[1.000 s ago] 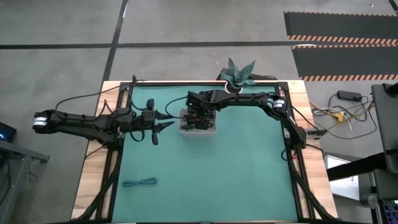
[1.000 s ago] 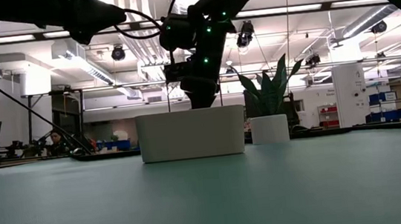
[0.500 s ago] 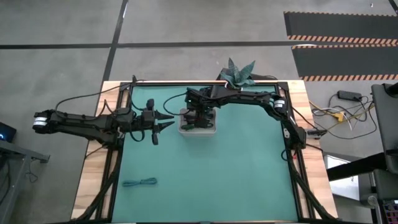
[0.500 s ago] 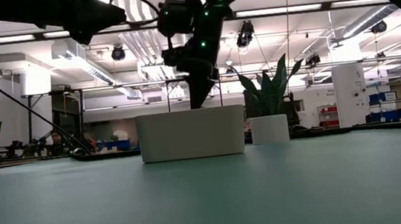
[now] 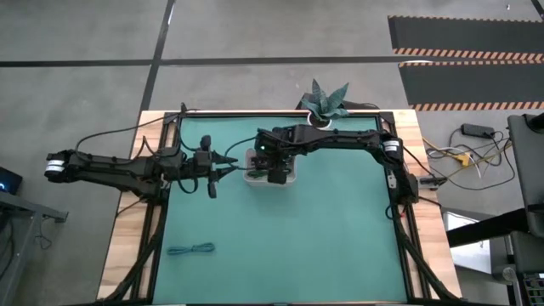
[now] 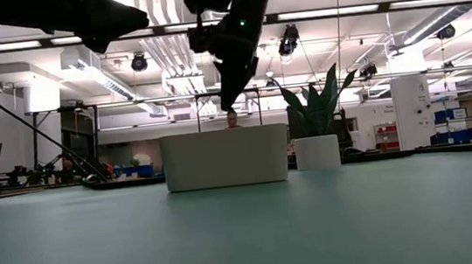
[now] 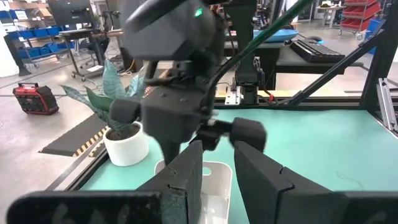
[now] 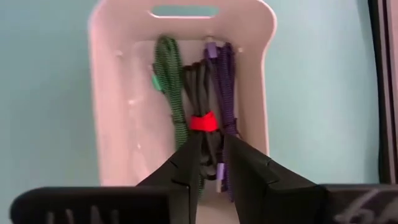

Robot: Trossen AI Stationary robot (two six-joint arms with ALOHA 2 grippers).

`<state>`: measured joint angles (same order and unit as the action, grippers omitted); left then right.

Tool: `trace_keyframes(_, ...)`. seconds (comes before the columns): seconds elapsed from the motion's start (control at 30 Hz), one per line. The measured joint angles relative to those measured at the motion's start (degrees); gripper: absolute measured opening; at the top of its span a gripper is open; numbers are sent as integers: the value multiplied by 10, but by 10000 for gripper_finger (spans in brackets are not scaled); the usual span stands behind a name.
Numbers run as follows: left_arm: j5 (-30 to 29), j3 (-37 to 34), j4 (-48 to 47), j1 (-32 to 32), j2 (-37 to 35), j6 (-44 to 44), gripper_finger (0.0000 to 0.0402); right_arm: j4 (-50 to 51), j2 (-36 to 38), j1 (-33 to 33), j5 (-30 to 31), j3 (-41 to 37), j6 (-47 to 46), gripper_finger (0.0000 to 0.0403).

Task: Pick and place USB-C Cables
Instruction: Put the blue charger cable into the white bin

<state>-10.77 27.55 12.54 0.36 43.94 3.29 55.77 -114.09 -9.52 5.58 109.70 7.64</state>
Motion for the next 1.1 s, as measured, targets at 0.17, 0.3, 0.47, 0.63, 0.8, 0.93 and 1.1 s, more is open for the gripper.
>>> trace_keyframes(0.17,0,0,-2,0,0,-14,80,-43,38,17,0,-55,-13,55)
trace_keyframes(0.3,0,0,-2,0,0,-15,80,-116,83,32,0,-122,-19,53)
trace_keyframes(0.47,0,0,-6,0,3,-30,80,-262,147,45,0,-237,-18,54)
trace_keyframes(0.63,0,0,-15,0,3,-45,80,-431,222,46,0,-361,-10,54)
trace_keyframes(0.8,0,0,-15,0,16,-75,80,-581,298,46,0,-483,-1,54)
trace_keyframes(0.93,0,0,-15,0,38,-80,80,-676,353,46,0,-569,22,54)
trace_keyframes(1.1,0,0,-8,0,80,-128,80,-762,412,45,0,-647,56,54)
